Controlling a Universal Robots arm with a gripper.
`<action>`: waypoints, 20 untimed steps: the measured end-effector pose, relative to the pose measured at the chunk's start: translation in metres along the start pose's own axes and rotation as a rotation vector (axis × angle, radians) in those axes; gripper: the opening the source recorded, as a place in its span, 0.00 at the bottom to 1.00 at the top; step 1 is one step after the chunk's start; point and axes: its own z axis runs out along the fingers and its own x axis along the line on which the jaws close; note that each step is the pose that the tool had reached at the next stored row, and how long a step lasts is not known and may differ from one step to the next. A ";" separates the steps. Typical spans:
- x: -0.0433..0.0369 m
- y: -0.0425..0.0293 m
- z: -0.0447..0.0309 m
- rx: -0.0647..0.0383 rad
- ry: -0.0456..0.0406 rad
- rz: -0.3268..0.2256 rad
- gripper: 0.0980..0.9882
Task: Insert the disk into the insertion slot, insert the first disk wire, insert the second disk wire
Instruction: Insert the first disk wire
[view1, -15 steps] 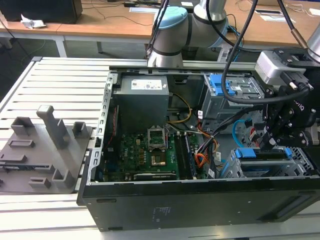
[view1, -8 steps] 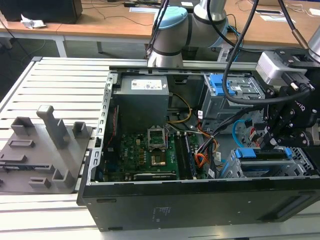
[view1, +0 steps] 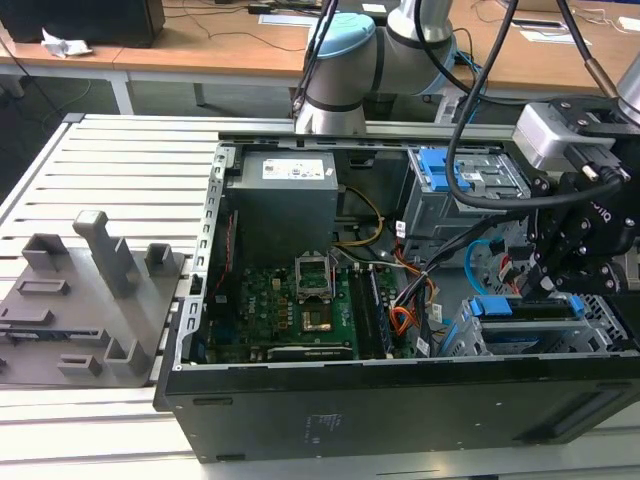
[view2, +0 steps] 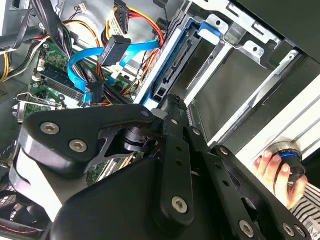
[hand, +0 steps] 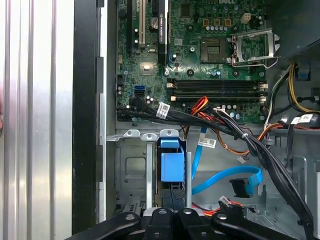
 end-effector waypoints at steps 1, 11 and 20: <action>0.0000 -0.0001 0.0000 0.000 0.0000 0.000 0.08; 0.0001 0.0001 -0.0107 0.000 0.0009 0.000 0.30; -0.0074 0.0005 -0.0217 0.000 0.0010 0.001 0.30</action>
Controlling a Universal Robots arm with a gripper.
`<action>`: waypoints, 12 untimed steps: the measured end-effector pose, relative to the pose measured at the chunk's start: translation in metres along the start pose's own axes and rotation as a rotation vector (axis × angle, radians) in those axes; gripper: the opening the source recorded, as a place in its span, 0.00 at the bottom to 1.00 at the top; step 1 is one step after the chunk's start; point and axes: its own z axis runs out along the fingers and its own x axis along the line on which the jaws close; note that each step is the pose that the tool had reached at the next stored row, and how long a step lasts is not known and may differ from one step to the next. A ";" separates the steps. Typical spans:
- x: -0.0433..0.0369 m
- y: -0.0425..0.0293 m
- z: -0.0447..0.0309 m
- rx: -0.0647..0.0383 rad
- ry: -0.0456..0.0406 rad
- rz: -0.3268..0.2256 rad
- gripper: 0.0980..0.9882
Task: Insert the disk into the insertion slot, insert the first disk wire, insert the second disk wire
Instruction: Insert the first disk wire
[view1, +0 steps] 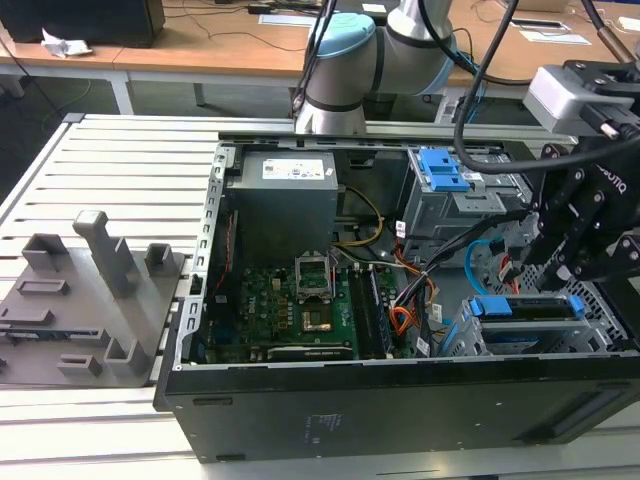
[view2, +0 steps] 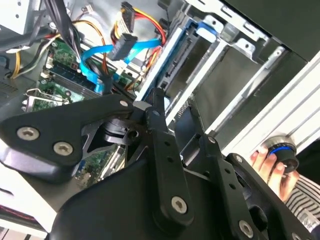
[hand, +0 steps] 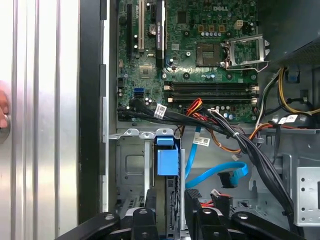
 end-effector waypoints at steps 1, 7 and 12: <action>-0.0044 0.0000 0.0000 0.000 0.0000 0.000 0.30; -0.0260 0.0000 -0.0003 0.000 0.0002 0.000 0.30; -0.0509 -0.0020 0.0001 0.000 0.0002 -0.001 0.30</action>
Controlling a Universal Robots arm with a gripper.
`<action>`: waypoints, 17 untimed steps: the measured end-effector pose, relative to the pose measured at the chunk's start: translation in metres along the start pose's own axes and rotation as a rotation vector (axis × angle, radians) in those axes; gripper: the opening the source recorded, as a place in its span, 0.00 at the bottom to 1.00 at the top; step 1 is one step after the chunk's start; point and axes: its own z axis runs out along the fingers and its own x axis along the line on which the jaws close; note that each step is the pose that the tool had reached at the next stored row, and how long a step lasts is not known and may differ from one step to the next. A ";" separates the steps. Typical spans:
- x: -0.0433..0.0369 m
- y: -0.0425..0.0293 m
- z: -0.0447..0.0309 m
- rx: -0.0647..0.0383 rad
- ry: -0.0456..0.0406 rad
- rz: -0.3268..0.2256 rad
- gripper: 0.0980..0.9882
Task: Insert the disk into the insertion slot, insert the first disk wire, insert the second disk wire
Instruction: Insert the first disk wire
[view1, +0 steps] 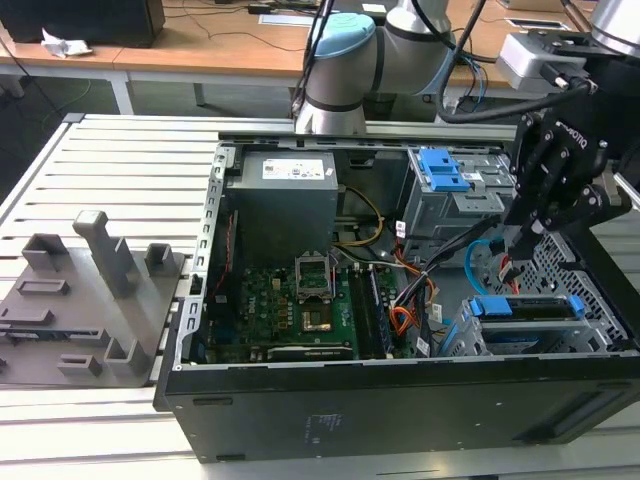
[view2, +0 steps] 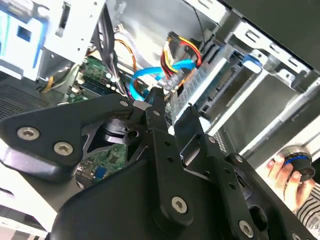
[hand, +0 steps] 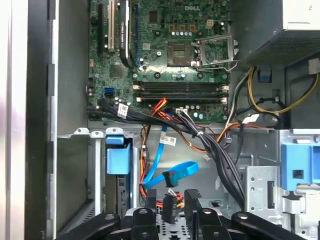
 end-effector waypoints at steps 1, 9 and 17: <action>-0.0040 -0.0035 0.0019 0.000 0.0004 0.000 0.30; -0.0061 -0.0107 0.0215 0.000 0.0071 0.000 0.30; -0.0061 -0.0109 0.0243 0.000 0.0134 0.001 0.30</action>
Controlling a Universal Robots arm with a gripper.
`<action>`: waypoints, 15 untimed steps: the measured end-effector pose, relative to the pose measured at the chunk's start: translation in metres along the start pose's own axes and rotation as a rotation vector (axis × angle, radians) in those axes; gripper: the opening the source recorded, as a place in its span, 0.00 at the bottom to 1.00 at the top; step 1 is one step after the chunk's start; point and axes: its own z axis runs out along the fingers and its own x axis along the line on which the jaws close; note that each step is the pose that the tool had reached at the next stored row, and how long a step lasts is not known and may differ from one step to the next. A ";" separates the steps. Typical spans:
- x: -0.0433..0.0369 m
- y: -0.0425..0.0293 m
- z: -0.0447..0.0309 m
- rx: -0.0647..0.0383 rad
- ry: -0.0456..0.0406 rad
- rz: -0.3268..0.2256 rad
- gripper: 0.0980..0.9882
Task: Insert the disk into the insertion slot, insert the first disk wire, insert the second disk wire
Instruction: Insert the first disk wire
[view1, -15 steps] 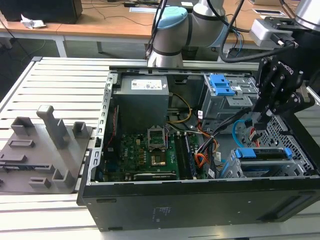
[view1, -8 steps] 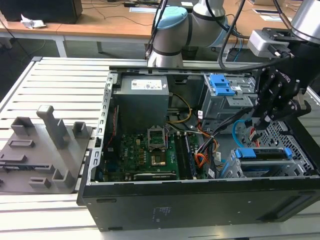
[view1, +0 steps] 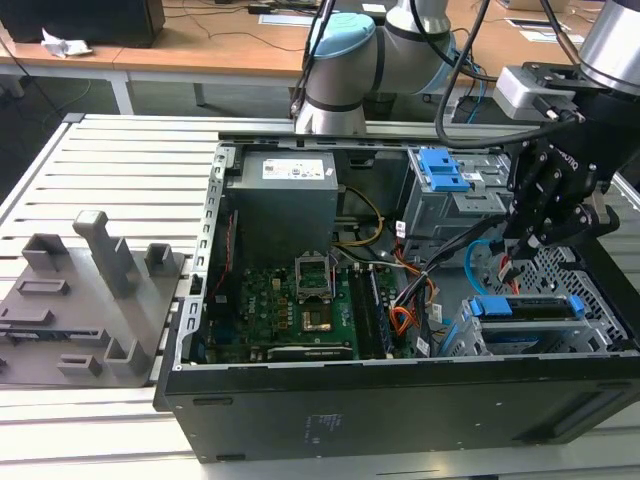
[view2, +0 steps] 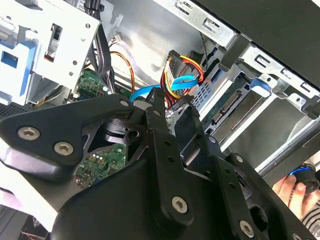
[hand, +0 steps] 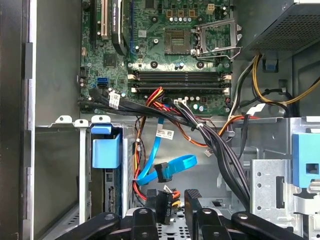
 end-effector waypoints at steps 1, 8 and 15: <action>0.0000 0.0000 0.0000 0.000 0.0000 0.000 0.30; 0.0000 0.0000 0.0001 0.000 0.0000 0.000 0.01; 0.0000 0.0000 0.0001 0.000 0.0001 0.000 0.08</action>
